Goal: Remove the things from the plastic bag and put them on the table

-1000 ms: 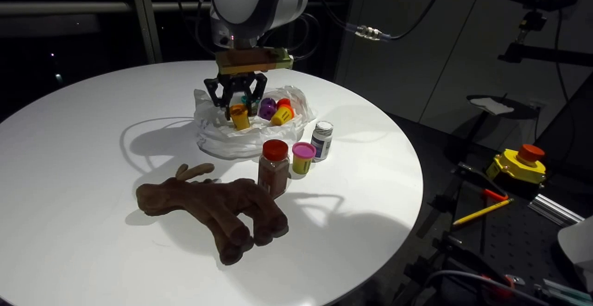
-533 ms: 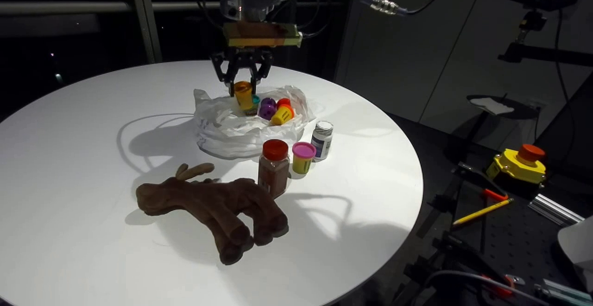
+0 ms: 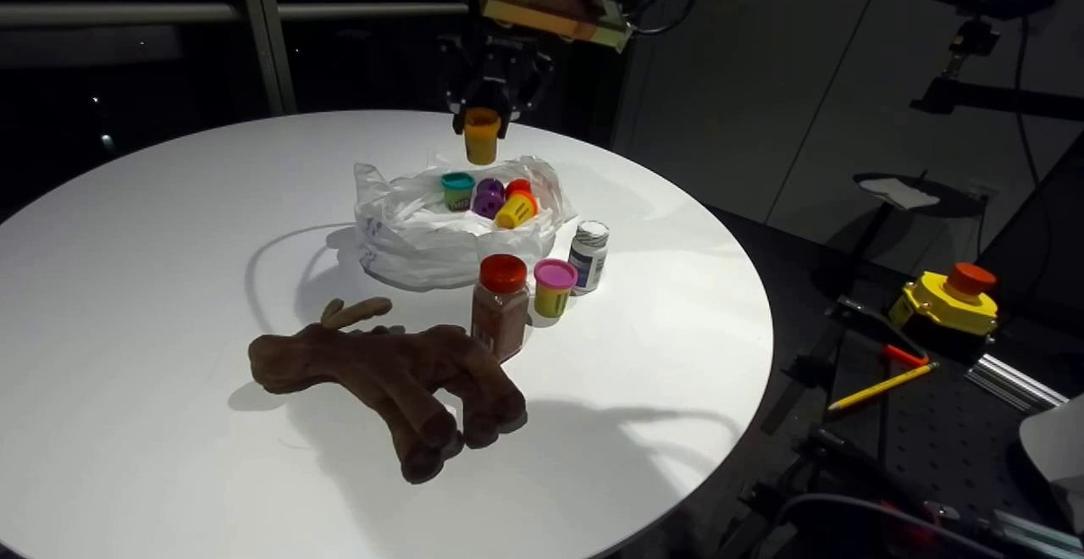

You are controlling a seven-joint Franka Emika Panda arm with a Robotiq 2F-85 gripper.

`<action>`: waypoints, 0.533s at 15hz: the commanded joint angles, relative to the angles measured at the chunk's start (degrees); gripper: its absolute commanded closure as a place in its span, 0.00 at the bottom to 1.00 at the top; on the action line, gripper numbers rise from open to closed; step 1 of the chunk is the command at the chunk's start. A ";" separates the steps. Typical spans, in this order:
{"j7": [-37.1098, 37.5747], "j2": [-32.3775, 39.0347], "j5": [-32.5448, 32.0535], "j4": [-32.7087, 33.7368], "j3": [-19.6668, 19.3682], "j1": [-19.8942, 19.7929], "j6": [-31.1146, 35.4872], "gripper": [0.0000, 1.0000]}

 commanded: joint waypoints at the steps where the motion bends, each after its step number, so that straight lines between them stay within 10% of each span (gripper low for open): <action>1: 4.02 -8.30 3.11 -14.62 0.50 0.76 8.39 0.77; 8: 29.59 -17.25 -6.98 -39.44 -12.68 12.24 28.44 0.77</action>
